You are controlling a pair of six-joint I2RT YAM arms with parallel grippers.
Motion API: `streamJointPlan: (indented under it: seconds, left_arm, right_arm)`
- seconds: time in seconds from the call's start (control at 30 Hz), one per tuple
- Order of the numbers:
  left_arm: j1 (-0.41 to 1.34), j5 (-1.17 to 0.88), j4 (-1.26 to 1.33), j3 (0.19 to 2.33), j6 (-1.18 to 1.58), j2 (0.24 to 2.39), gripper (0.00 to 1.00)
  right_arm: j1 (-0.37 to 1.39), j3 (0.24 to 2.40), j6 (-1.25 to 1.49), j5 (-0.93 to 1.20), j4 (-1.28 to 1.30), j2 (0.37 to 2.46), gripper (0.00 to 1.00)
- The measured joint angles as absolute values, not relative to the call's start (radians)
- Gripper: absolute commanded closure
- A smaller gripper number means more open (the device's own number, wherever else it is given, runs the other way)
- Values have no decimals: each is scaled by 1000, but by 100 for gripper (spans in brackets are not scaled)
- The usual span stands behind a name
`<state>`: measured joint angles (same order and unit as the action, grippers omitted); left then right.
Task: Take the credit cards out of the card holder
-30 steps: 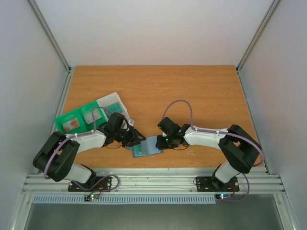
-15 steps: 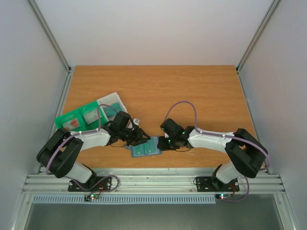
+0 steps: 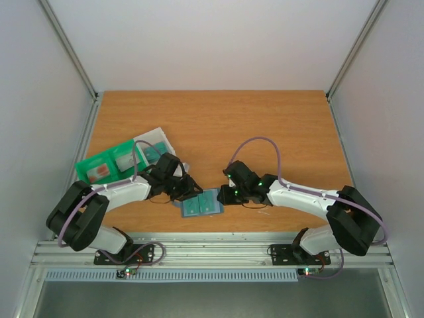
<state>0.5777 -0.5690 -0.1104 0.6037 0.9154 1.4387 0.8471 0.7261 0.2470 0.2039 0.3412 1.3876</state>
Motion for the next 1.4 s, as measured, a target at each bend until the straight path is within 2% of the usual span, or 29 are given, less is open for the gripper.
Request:
streamJointPlan:
  seconds: [0.4, 0.7, 0.83, 1.03, 1.2, 1.4]
  left_arm:
    - [578, -547, -109, 583, 908, 1456, 69]
    - [578, -545, -104, 579, 908, 1480, 69]
    - [578, -546, -84, 574, 908, 1491, 73]
    - [578, -553, -23, 550, 916, 1499, 74]
    - [578, -558, 20, 540, 934, 1510, 80]
    - [578, -567, 42, 528, 943, 1516, 94]
  right_arm:
    - [847, 730, 281, 314, 223, 1515, 84]
    - [847, 795, 281, 311, 229, 1586, 84]
    - [847, 797, 282, 311, 231, 1626, 86]
    - [847, 798, 287, 308, 228, 1634, 87]
    - [847, 798, 289, 302, 228, 1634, 88]
    - [847, 797, 293, 297, 228, 1634, 88]
